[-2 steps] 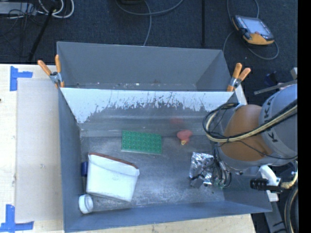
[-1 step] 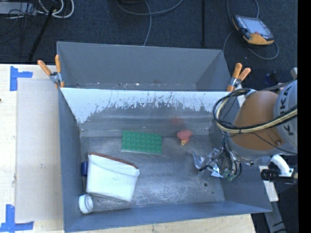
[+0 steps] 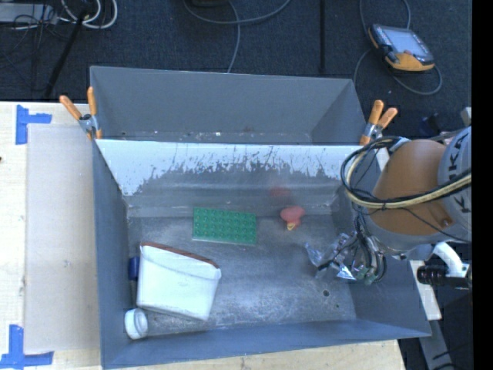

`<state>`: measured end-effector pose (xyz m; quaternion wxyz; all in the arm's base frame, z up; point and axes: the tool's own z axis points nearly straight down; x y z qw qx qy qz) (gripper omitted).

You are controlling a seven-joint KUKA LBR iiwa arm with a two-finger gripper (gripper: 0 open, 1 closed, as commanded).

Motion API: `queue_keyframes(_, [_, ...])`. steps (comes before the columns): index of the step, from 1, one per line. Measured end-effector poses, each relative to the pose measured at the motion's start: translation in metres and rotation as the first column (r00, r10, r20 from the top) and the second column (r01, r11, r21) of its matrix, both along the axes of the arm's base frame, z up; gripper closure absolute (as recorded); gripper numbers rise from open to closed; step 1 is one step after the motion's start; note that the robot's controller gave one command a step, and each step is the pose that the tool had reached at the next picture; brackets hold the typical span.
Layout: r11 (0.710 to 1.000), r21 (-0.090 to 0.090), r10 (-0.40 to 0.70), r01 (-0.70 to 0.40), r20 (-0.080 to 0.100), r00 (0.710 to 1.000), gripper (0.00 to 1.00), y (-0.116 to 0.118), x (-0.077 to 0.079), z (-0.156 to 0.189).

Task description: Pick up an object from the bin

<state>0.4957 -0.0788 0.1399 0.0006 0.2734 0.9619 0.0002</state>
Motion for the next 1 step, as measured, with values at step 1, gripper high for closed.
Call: queue_keyframes(1, [1.0, 0.0, 0.005, -0.005, -0.001, 1.0, 1.0, -0.0001, 0.0002, 0.0051])
